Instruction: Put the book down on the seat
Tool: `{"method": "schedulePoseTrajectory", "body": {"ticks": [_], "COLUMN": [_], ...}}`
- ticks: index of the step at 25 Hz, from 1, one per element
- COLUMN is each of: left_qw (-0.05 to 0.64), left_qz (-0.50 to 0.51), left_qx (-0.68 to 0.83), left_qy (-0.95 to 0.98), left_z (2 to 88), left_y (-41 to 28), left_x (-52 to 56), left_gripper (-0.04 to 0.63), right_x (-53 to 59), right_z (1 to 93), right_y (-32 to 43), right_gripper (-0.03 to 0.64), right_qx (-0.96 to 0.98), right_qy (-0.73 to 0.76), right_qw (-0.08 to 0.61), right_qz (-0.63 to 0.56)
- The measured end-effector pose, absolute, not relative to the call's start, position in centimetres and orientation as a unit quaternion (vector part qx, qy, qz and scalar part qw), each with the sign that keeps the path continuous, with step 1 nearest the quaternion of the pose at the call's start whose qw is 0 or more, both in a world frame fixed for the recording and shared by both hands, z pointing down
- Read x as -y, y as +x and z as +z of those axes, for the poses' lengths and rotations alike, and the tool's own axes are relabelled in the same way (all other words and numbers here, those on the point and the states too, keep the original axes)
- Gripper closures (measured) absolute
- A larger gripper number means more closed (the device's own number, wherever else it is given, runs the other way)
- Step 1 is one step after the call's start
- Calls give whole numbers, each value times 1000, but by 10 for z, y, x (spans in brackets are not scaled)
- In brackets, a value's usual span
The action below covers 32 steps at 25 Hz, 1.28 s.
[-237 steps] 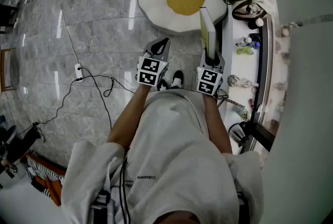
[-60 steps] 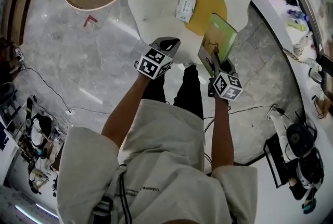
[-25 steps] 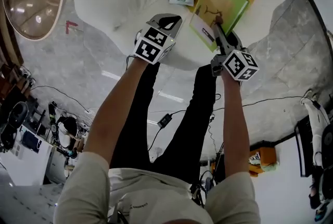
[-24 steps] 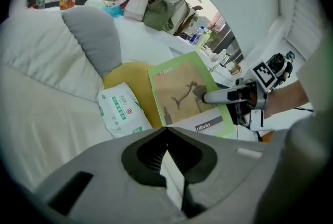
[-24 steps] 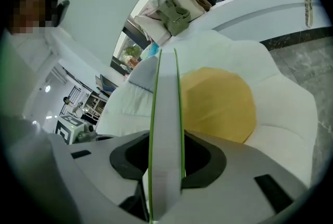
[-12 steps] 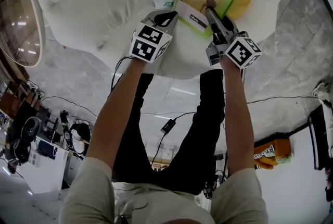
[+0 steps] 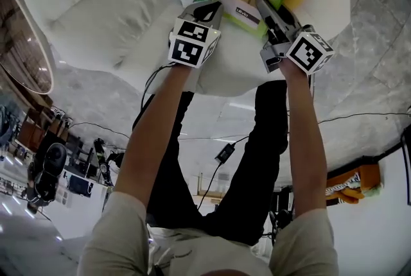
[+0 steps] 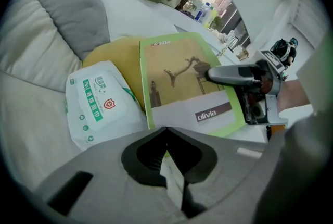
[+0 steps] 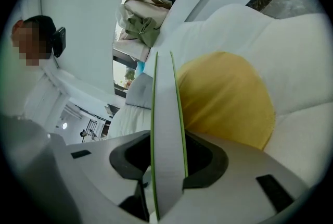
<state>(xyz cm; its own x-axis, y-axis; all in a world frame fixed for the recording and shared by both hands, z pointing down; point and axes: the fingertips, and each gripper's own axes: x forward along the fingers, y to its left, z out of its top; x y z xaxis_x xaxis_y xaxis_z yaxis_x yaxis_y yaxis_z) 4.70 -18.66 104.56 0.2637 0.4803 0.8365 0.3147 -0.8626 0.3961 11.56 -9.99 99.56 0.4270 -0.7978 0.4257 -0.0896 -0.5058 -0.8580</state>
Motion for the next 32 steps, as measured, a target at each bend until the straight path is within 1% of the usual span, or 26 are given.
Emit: {"method": "schedulePoseTrajectory", "body": {"ticks": [4, 17, 23, 25, 28, 32], "left_qw": [72, 66, 68, 71, 70, 76], "left_qz": [563, 563, 561, 562, 561, 555], "left_qx": [-226, -217, -217, -219, -214, -224], "left_qy": [792, 794, 796, 795, 796, 797], "left_z": [1055, 1054, 1052, 1049, 1037, 1004], "left_y": [47, 49, 48, 45, 42, 38], "left_x": [184, 183, 184, 186, 188, 180], "left_gripper": [588, 588, 588, 588, 588, 588], "right_x": [96, 67, 31, 24, 22, 25], "right_z": [994, 978, 964, 962, 957, 932], "right_y": [108, 102, 81, 72, 66, 66], "right_gripper": [479, 463, 486, 486, 486, 486], "right_qx": [-303, -262, -214, -203, -197, -200], "right_qy": [-745, -759, -782, -790, -806, -818], "right_qw": [383, 398, 411, 396, 350, 306], "right_qz": [-454, -443, -417, -422, -435, -444]}}
